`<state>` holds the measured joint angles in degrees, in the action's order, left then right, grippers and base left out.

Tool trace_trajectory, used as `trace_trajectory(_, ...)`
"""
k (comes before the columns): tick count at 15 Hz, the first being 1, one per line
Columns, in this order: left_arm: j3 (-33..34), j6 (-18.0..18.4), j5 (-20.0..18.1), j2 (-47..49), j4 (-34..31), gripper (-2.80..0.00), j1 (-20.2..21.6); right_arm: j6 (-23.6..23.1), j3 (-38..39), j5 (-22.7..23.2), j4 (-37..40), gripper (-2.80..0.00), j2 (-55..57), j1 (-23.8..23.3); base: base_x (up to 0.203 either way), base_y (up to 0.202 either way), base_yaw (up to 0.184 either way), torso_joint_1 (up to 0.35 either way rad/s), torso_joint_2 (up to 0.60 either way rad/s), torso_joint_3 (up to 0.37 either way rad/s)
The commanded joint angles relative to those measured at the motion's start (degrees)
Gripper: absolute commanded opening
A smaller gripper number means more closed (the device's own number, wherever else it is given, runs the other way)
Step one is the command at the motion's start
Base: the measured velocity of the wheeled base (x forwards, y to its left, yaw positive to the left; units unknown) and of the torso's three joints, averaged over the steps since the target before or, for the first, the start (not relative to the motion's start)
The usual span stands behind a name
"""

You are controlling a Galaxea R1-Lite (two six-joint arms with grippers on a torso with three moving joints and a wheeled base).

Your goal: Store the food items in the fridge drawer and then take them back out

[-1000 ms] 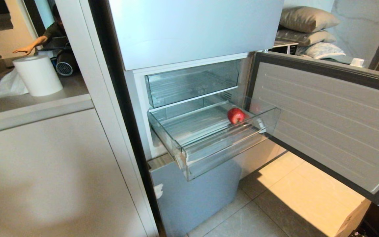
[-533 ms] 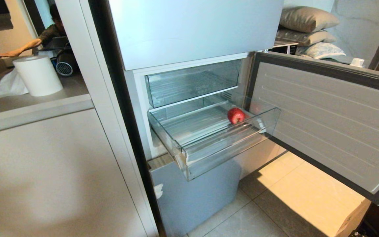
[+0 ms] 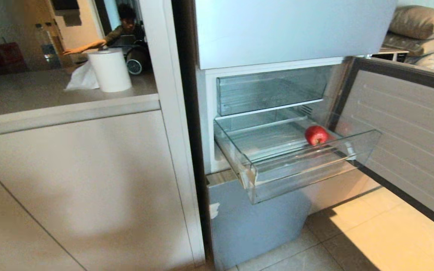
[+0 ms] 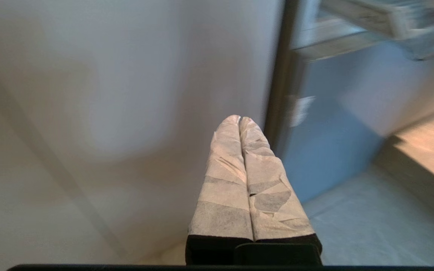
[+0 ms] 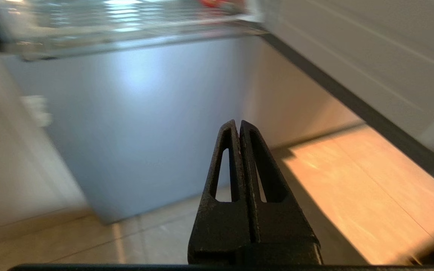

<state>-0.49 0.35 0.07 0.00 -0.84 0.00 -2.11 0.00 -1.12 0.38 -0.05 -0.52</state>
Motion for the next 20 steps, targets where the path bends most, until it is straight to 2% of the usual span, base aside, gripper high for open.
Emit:
trace_trajectory(1,0.1,0.0,0.0,0.0,0.3,-2.8,0.0,0.2,0.0,0.0,0.0,-2.8,0.0,0.0,-0.002,-0.006,0.18,0.004,0.02,0.007)
trace_trajectory(6,0.1,-0.1,0.0,0.1,0.3,-2.8,0.0,1.3,-0.1,-0.2,-0.1,-2.8,0.0,0.0,0.002,-0.009,0.144,0.0,0.0,0.002)
trace_trajectory(9,0.1,-0.1,0.0,0.0,0.3,-2.8,0.0,1.1,0.0,0.0,0.0,-2.8,0.0,0.0,0.0,0.0,0.0,0.0,0.0,0.0)
trace_trajectory(20,0.3,-0.1,0.0,0.0,1.1,-2.8,0.0,4.5,0.0,-0.5,-0.2,-2.8,0.0,0.0,0.0,0.0,0.0,0.0,0.0,0.0)
